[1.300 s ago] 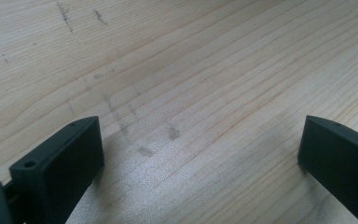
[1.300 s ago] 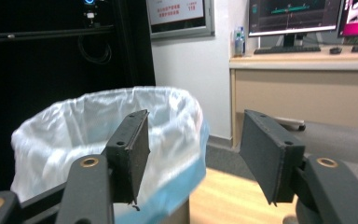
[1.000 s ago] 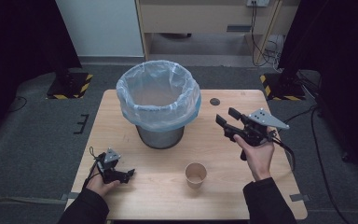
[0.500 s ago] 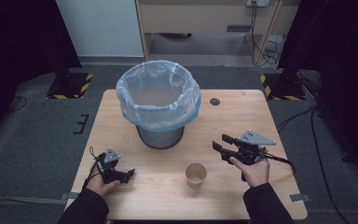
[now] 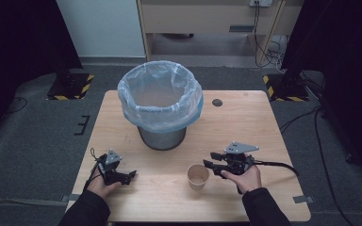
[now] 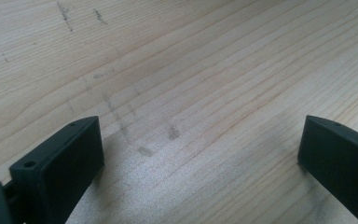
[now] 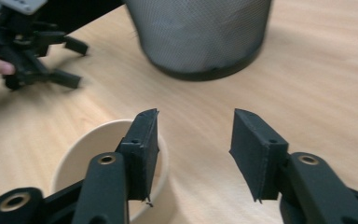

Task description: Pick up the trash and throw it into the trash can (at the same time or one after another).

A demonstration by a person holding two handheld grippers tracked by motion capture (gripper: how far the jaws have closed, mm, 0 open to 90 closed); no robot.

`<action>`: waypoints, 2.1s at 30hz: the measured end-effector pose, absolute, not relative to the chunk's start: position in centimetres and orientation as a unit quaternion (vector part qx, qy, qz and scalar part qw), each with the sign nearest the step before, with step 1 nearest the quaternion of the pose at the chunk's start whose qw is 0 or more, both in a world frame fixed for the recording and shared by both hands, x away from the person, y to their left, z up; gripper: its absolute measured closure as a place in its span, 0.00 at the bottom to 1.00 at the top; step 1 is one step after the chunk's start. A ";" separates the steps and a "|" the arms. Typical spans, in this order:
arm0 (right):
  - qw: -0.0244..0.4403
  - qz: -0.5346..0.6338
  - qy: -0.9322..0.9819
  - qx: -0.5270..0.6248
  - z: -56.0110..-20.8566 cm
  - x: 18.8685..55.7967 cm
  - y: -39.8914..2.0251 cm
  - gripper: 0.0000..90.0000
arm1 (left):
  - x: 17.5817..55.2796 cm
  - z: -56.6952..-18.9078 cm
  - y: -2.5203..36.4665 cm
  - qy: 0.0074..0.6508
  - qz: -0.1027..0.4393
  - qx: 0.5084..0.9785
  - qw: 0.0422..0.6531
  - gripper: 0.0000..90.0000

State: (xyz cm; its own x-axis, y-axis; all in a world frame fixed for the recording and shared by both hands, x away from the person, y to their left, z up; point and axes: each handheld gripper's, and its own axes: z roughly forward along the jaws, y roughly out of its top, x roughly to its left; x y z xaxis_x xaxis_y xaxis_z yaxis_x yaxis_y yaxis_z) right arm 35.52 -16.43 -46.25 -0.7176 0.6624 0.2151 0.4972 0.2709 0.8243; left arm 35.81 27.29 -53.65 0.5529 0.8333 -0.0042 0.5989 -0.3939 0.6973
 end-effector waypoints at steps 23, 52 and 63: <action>0.017 0.416 0.833 0.364 -47.7 35.3 -15.4 0.85 | 35.8 -53.6 27.3 0.439 0.176 0.816 0.333 0.00; 0.075 0.492 0.778 0.383 -44.6 35.6 -17.6 0.94 | 35.8 -53.6 27.3 0.439 0.176 0.816 0.332 0.00; 0.109 0.548 0.732 0.390 -42.9 35.6 -19.0 0.94 | 35.8 -53.6 27.3 0.439 0.176 0.816 0.332 0.00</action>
State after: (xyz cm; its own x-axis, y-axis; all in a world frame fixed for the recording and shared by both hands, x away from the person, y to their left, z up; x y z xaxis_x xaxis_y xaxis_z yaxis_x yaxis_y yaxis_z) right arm 35.58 -19.01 -42.92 -0.6728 0.6897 0.2679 0.4514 0.0958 0.8871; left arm 35.81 27.29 -53.65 0.5529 0.8332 -0.0043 0.5990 -0.3939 0.6972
